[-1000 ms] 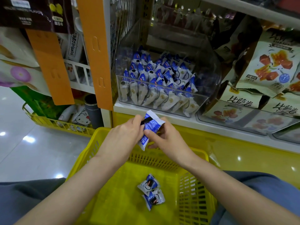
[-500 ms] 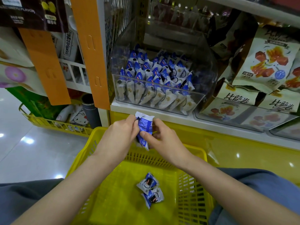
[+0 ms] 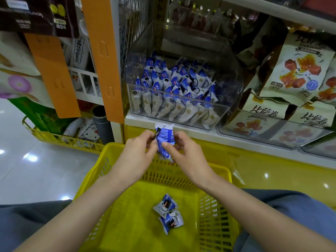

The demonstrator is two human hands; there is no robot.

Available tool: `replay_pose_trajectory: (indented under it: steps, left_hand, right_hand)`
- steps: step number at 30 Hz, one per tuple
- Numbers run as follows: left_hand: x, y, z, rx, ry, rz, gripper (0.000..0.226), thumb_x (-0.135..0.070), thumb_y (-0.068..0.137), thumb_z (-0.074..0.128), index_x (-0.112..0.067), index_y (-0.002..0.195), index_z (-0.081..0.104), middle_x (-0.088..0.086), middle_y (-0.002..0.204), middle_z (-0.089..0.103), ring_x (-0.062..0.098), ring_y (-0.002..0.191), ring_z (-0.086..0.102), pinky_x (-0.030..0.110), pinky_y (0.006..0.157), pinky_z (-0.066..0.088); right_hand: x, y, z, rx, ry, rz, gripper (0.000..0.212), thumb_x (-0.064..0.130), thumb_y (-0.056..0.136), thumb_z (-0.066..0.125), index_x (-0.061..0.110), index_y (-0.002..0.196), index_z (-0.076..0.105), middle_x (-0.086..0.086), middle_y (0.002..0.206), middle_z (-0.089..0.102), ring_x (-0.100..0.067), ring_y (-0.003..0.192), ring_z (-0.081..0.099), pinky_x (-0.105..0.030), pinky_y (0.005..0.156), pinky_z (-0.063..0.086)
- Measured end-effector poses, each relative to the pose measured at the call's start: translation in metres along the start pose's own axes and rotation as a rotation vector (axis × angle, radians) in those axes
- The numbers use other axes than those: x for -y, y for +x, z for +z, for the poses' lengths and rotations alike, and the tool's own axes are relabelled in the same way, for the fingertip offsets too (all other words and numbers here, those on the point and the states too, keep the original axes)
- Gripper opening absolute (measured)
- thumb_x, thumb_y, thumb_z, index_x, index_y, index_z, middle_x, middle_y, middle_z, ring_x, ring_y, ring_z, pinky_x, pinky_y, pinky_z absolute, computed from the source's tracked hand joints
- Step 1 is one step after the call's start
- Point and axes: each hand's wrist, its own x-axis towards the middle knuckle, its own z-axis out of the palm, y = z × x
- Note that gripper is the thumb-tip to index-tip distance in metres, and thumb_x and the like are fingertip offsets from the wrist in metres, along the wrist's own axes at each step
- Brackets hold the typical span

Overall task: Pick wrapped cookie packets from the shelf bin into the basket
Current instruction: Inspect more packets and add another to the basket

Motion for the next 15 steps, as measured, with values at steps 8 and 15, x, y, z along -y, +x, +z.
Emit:
replay_pose_trajectory:
  steps: [8,15]
  left_hand:
    - [-0.010,-0.002,0.010,0.109,-0.574,-0.222,0.013,-0.032,0.088,0.056,-0.028,0.100,0.055,-0.001,0.101,0.065,0.008,0.092,0.063,0.029,0.084,0.051]
    - [-0.010,0.003,0.001,0.026,-0.615,-0.191,0.030,-0.027,0.100,0.035,-0.023,0.090,0.063,-0.008,0.076,0.073,0.003,0.073,0.068,0.017,0.061,0.054]
  right_hand:
    - [0.001,-0.008,0.000,-0.029,-0.403,-0.257,0.044,0.040,0.080,0.063,0.025,0.117,0.045,0.013,0.107,0.043,0.000,0.088,0.046,-0.023,0.071,0.046]
    - [0.006,0.001,-0.006,-0.068,-0.072,0.014,0.042,0.034,0.092,0.049,0.013,0.128,0.044,0.000,0.121,0.053,-0.009,0.111,0.047,-0.023,0.093,0.041]
